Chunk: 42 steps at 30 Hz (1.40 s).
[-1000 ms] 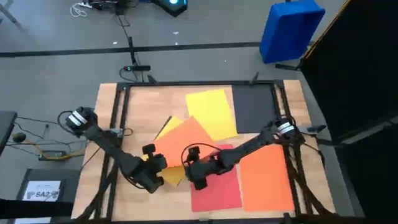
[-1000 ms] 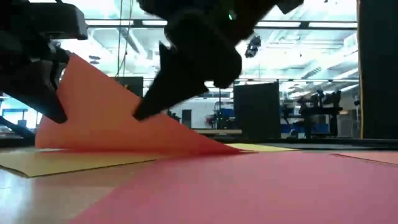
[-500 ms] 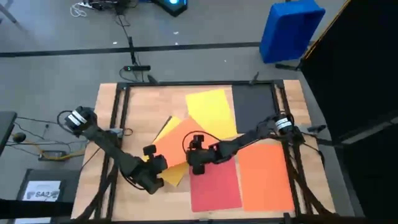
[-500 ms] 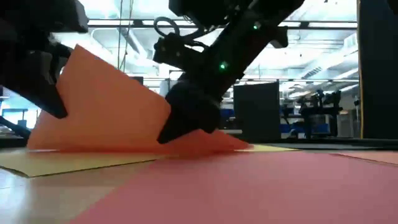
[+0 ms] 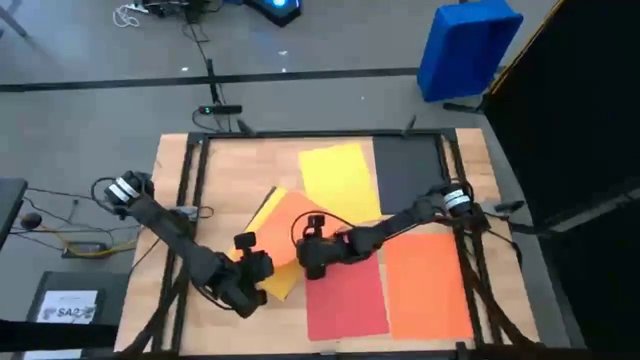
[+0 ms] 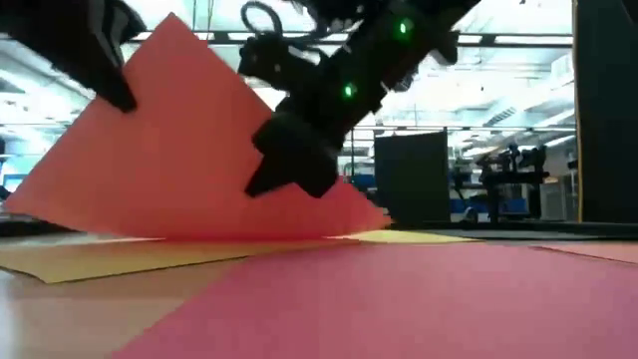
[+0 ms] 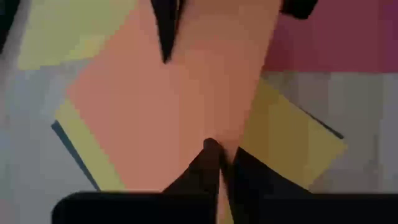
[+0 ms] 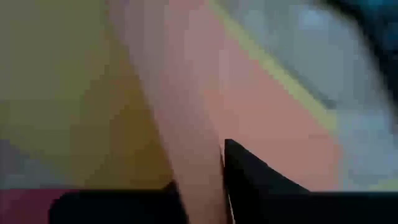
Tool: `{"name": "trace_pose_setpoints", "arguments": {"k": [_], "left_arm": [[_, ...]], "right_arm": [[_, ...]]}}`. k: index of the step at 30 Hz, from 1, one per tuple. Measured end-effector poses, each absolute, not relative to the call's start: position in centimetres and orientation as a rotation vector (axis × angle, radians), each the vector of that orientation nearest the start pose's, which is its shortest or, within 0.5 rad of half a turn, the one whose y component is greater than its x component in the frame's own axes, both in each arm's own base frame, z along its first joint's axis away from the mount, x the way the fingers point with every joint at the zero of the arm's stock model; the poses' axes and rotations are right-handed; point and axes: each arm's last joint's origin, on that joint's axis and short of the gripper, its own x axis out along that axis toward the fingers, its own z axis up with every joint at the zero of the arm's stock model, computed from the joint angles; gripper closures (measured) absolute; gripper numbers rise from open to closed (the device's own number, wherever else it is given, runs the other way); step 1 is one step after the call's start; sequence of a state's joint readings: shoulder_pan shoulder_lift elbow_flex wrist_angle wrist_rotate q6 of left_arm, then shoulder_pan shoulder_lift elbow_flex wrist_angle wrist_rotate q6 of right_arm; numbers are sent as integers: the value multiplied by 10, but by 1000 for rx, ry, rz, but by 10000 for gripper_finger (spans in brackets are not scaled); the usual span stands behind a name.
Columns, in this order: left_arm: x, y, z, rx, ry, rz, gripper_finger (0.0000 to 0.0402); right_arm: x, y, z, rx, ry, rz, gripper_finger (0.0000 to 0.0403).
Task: Organize paper
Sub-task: Stack the orange paper on top of the orange paper
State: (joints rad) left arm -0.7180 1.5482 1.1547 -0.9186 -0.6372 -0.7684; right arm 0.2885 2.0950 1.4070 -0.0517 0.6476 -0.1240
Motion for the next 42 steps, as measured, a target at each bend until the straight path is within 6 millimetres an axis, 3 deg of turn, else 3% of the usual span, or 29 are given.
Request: {"name": "trace_pose_setpoints", "arguments": {"k": [6,12,20,27,42], "left_arm": [[231,-183,260,122,888,276,402],[229,-189,263,127,875,251,402],[223,-195,263,119,869,236,402],[221,-202,268,116,898,161,396],[226,-218,329,87,792,-6,262]], "right_arm": [[437,122,184,-647,590,-447,403],[440,131,197,-783,510,-496,403],[436,144,202,-956,531,-524,403],[425,170,203,-1139,570,-501,403],[400,220,215,-1283,558,-578,403]]}}
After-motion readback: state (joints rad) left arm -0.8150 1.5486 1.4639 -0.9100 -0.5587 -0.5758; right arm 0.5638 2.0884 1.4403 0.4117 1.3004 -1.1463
